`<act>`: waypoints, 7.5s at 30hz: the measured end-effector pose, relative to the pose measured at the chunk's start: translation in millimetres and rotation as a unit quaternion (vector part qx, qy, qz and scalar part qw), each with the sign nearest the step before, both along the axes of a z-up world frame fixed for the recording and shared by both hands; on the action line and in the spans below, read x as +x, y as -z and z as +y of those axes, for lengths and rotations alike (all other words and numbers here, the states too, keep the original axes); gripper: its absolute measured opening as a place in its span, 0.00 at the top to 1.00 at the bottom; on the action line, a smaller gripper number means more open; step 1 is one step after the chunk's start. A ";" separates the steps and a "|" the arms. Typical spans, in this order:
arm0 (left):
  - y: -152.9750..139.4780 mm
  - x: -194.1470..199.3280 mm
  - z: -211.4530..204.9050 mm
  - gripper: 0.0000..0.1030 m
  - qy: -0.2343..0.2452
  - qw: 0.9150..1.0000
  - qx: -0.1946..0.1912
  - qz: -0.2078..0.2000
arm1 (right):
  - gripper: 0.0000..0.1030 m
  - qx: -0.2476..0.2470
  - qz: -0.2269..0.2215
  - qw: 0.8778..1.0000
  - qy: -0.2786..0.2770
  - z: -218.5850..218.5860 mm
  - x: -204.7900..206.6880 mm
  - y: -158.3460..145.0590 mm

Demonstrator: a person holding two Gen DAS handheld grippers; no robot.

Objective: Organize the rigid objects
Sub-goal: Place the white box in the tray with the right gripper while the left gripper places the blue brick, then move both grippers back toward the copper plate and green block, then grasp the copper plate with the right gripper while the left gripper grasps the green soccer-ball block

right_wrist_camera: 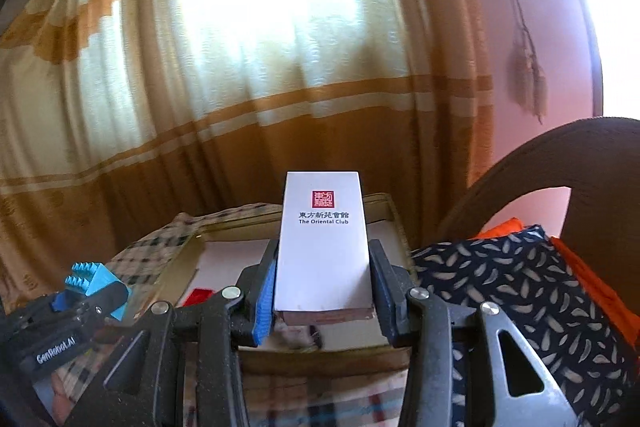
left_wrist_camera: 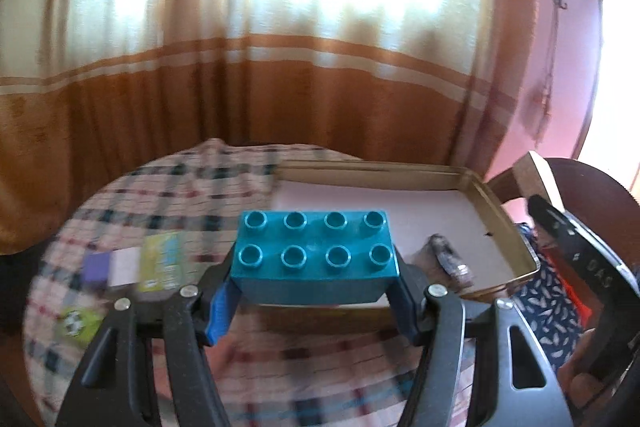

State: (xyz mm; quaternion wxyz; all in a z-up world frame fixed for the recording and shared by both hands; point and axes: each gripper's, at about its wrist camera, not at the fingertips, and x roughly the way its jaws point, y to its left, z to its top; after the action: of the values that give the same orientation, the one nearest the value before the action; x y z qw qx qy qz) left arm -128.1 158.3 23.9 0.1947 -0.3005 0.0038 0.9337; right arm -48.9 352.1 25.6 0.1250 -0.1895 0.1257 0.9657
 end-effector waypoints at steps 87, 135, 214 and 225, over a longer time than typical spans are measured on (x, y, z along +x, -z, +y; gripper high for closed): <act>34.6 26.7 -120.2 0.00 -0.166 0.983 -0.059 0.059 | 0.09 0.047 0.051 0.997 -0.036 -157.0 11.7 24.2; 71.4 -11.6 -256.6 0.02 -0.336 0.937 -0.055 -0.074 | 0.10 -0.006 -0.229 0.957 -0.177 -262.6 -89.3 91.4; 78.1 -4.5 -183.1 0.70 -0.154 0.980 -0.023 -0.120 | 0.40 -0.046 -0.175 0.935 -0.306 -206.5 -42.0 87.4; 71.8 1.9 -188.6 0.70 -0.156 0.983 -0.001 -0.096 | 0.52 0.062 -0.241 0.922 -0.297 -248.0 -63.2 96.2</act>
State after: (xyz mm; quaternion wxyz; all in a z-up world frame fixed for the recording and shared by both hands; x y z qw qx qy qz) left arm -126.2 -30.3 -47.9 0.0457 -0.3856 -0.0614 0.9195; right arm -112.1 104.1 -70.6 -0.1298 -0.4368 -0.0302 0.8896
